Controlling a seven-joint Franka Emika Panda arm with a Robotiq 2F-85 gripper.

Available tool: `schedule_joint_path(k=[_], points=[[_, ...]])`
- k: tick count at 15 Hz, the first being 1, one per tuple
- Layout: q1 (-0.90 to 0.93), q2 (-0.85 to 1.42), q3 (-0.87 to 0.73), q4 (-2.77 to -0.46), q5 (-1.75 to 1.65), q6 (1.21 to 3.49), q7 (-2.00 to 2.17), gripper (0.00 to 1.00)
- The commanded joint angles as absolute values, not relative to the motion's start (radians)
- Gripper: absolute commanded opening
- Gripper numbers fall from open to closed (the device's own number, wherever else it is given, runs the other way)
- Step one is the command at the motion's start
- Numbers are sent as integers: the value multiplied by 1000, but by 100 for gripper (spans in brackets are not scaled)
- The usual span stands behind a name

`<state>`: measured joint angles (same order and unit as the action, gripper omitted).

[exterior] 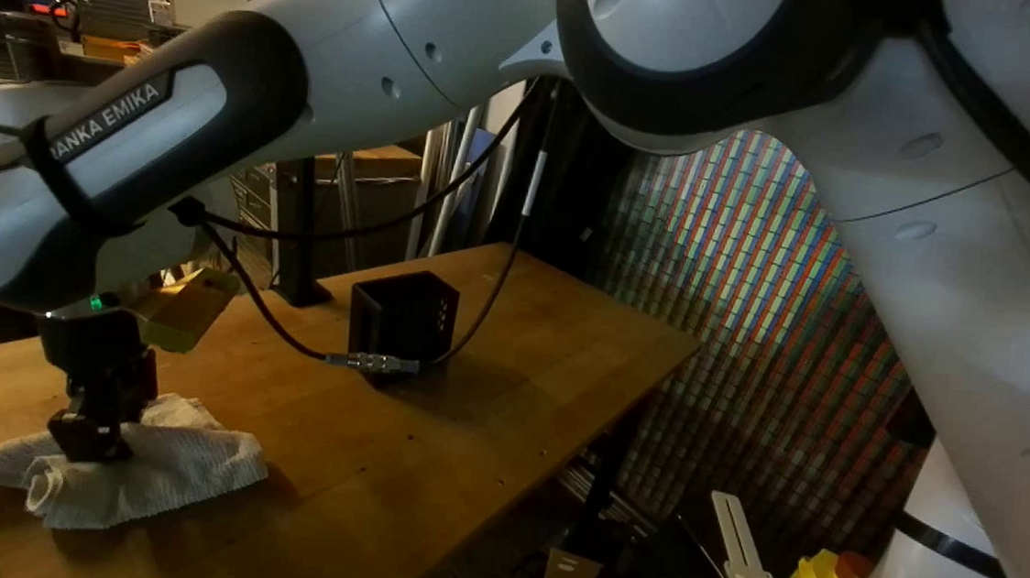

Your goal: Put the towel deep inside the black object

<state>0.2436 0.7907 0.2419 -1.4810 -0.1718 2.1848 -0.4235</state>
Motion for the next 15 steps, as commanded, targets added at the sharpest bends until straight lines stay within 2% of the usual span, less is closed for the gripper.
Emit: schedule_joint_path(k=[1, 8, 15], points=[[243, 644, 195, -1552, -179, 2166, -316, 4], [245, 419, 84, -1631, -208, 2042, -23, 4], [211, 303, 29, -1719, -269, 1929, 179, 4]])
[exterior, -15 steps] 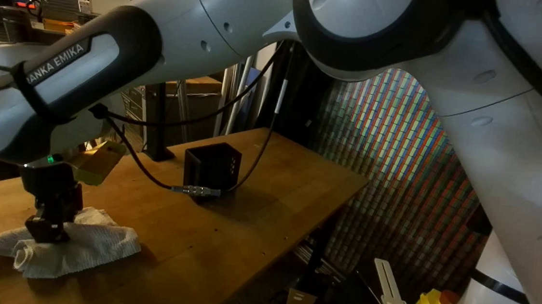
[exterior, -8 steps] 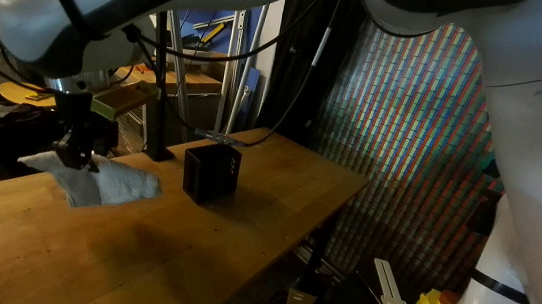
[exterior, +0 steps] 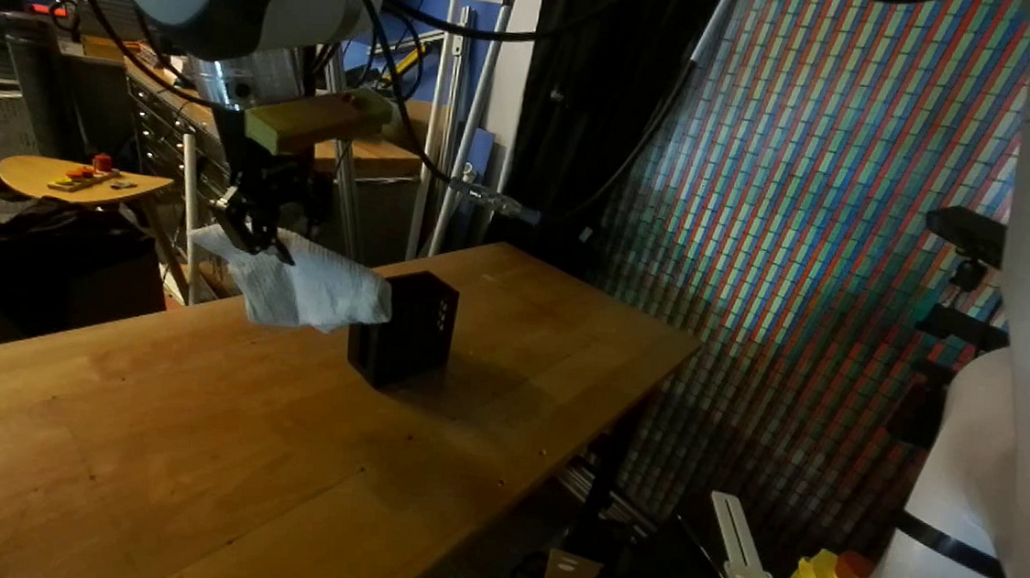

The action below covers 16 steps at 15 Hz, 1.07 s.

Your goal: Put the towel deep inside the black object

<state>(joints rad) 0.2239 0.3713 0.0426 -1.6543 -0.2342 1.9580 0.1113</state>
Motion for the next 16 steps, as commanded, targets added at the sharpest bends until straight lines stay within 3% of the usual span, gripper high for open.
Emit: schedule_joint_path(k=[1, 16], points=[[202, 293, 25, -1733, -280, 1924, 188, 4], [39, 296, -28, -1745, -298, 1978, 148, 4]])
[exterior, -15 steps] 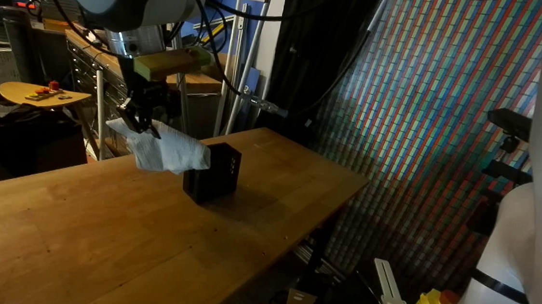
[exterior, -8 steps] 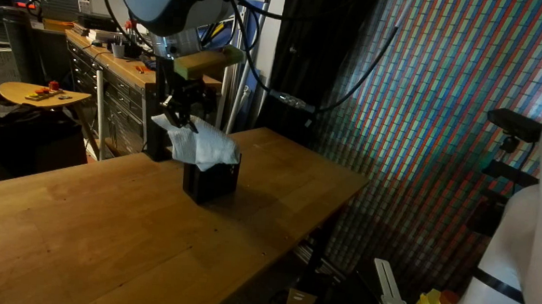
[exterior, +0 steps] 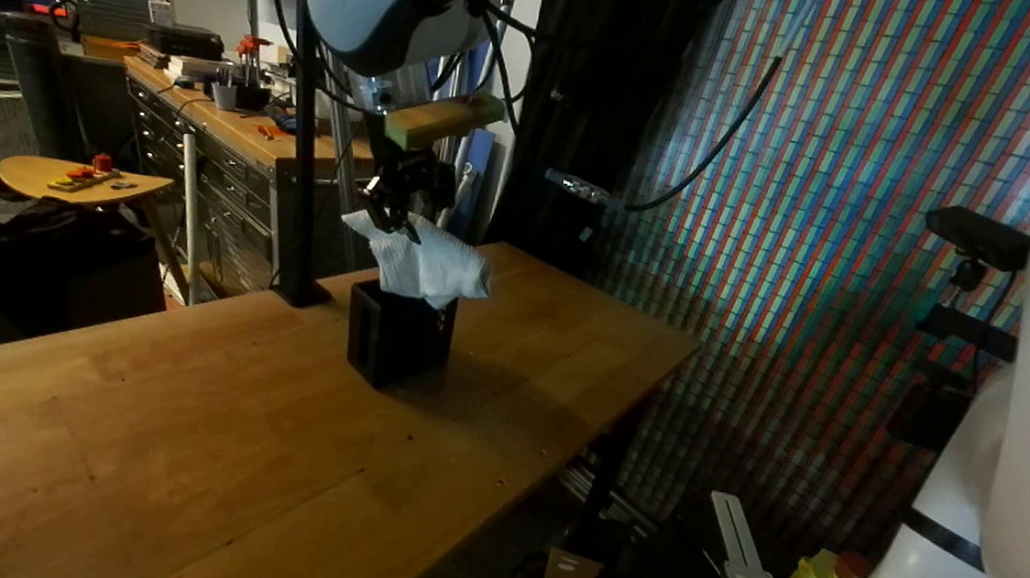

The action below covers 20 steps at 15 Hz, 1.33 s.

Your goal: Put the towel deep inside the black object

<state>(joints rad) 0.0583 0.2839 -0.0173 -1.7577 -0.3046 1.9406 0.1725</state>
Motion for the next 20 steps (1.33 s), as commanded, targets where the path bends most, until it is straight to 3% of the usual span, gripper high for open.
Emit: schedule_joint_path(k=[1, 14, 20], points=[[31, 309, -30, -1734, -294, 1990, 142, 4], [19, 513, -12, -1599, -207, 2087, 108, 4], [32, 497, -19, -1613, -210, 2083, 109, 4]])
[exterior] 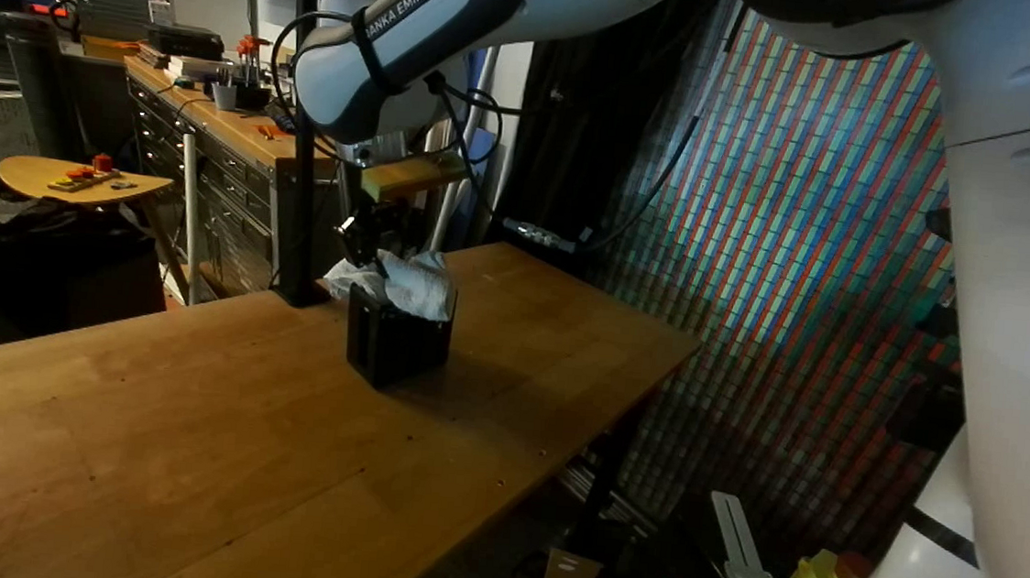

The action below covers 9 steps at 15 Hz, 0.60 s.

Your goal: Put the towel deep inside the black object

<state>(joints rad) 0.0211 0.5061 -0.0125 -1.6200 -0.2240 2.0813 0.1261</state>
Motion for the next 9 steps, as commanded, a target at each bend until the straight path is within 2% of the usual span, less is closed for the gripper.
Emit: schedule_joint_path(k=[1, 9], points=[[34, 488, -19, -1619, -212, 2082, 110, 4], [62, 430, -20, -1680, -230, 2069, 129, 4]])
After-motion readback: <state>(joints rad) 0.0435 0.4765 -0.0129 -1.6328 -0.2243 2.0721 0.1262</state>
